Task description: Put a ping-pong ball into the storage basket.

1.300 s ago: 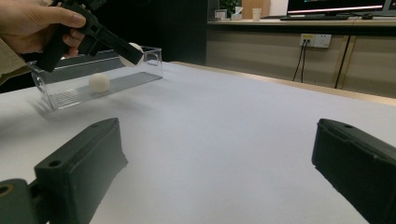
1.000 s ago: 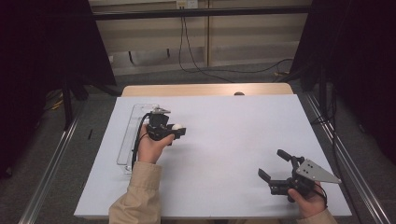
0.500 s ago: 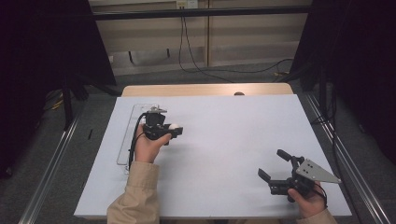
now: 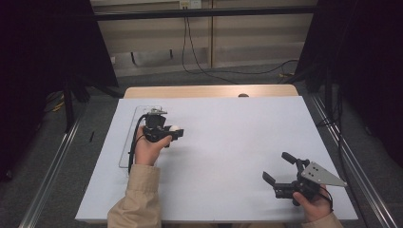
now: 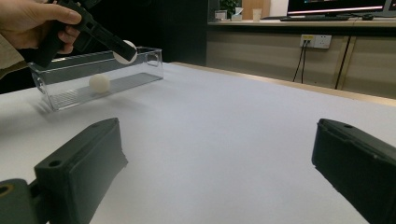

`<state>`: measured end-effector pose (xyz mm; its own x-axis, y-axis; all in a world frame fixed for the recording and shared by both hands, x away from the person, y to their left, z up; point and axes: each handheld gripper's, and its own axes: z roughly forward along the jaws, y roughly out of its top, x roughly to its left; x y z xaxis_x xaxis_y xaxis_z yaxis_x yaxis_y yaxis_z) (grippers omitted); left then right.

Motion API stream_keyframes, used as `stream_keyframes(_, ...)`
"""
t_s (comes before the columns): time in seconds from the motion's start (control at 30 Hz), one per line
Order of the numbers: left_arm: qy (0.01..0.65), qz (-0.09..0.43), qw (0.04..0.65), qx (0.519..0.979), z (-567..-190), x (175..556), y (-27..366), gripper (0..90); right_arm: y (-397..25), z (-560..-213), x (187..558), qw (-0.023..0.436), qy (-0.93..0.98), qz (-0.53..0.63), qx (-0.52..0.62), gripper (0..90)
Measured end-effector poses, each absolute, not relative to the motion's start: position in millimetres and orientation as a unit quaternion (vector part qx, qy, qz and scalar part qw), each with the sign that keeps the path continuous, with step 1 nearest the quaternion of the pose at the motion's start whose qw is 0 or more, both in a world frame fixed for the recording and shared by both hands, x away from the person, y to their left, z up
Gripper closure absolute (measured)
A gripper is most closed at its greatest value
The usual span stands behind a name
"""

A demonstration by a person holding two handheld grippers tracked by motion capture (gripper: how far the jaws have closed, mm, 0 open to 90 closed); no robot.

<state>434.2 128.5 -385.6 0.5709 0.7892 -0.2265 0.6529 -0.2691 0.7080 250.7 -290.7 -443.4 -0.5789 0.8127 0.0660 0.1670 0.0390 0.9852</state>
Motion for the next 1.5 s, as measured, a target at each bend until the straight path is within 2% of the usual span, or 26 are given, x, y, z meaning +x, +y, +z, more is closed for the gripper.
stream_keyframes(1.5,0.461,0.092,0.392,0.791,-380.1,433.2,142.9,51.2,-290.5,-443.3,250.3,0.274,0.666,0.589,0.367,1.5)
